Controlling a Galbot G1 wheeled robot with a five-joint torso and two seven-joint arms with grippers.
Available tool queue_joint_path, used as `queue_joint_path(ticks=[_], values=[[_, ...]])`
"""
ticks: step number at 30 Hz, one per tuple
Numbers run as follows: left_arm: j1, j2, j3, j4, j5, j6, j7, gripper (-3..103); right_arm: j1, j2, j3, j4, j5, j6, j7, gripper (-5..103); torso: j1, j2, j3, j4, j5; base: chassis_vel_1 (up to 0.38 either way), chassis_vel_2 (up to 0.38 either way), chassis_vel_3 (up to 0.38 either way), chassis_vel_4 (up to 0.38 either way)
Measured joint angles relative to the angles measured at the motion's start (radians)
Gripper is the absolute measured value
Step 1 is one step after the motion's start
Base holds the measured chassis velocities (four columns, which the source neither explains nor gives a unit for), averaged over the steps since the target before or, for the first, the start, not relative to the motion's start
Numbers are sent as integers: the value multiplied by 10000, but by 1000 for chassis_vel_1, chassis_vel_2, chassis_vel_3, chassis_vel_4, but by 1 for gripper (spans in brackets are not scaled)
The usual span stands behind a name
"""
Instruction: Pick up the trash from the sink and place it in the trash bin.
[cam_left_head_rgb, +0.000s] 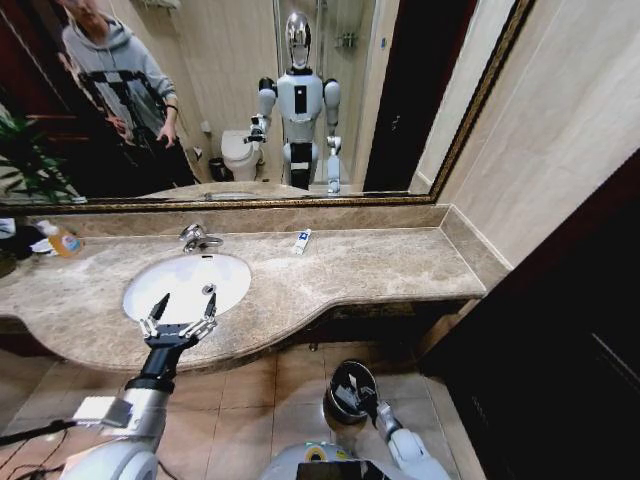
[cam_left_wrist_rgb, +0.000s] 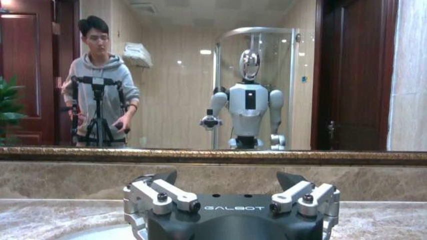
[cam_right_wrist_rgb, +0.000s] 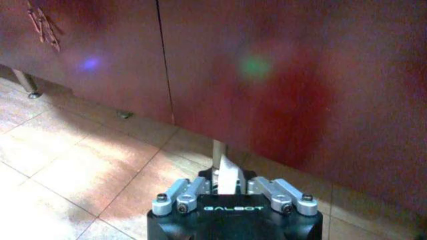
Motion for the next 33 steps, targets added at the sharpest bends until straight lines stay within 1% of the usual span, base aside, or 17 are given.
queue_joint_path(ticks=[1,2,3,4,6,8,9,11,12,13,14,15,18,19,22,31,33], values=[[0,0,0,0,0,0,0,100,12,-7,0,0,-1,3,0,31,0,0,0,0,0,0,0,0,0],[0,0,0,0,0,0,0,100,27,-20,1,0,-1,8,1,31,0,0,0,0,1,0,0,0,0],[0,0,0,0,0,0,0,100,33,-29,3,0,-1,10,0,42,0,0,0,0,0,0,0,0,0],[0,0,0,0,0,0,0,100,38,-35,6,0,0,14,1,47,0,0,0,0,0,0,0,0,0],[0,0,0,0,0,0,0,100,40,-38,7,0,3,18,3,47,0,0,0,0,0,0,0,0,0],[0,0,0,0,0,0,0,100,51,-48,7,-6,14,34,10,58,0,0,0,0,1,0,0,0,0],[0,0,0,0,0,0,0,100,51,-48,7,-6,14,34,10,58,0,0,0,0,1,0,0,0,0],[0,0,0,0,0,0,0,100,59,-56,7,-11,21,59,19,70,0,0,0,0,1,0,0,0,0],[0,0,0,0,0,0,0,100,59,-57,7,-12,23,70,23,70,0,0,0,0,1,0,0,0,0],[0,0,0,0,0,0,0,100,68,-59,7,-32,27,147,32,80,0,0,0,0,0,0,0,0,0],[0,0,0,0,0,0,0,100,68,-59,7,-32,27,147,32,80,0,0,0,0,0,0,0,0,0],[0,0,0,0,0,0,0,100,79,-59,7,-65,27,233,33,80,0,0,0,0,1,0,0,0,0],[0,0,1,0,0,0,0,100,108,-65,63,-233,-8,831,-69,95,0,0,0,0,1,0,0,0,0],[0,0,1,0,0,0,0,100,108,-65,63,-233,-8,831,-69,95,0,0,0,0,1,0,0,0,0],[0,0,0,0,0,0,0,100,142,-95,189,-437,-306,1483,-222,100,0,0,0,0,1,0,0,0,0],[0,0,0,0,0,0,0,100,-91,-190,279,-177,-317,1777,161,100,0,0,0,0,1,0,0,0,0],[0,0,0,0,0,0,0,100,-348,-236,420,194,-145,2039,189,100,0,0,0,0,2,0,0,0,0]])
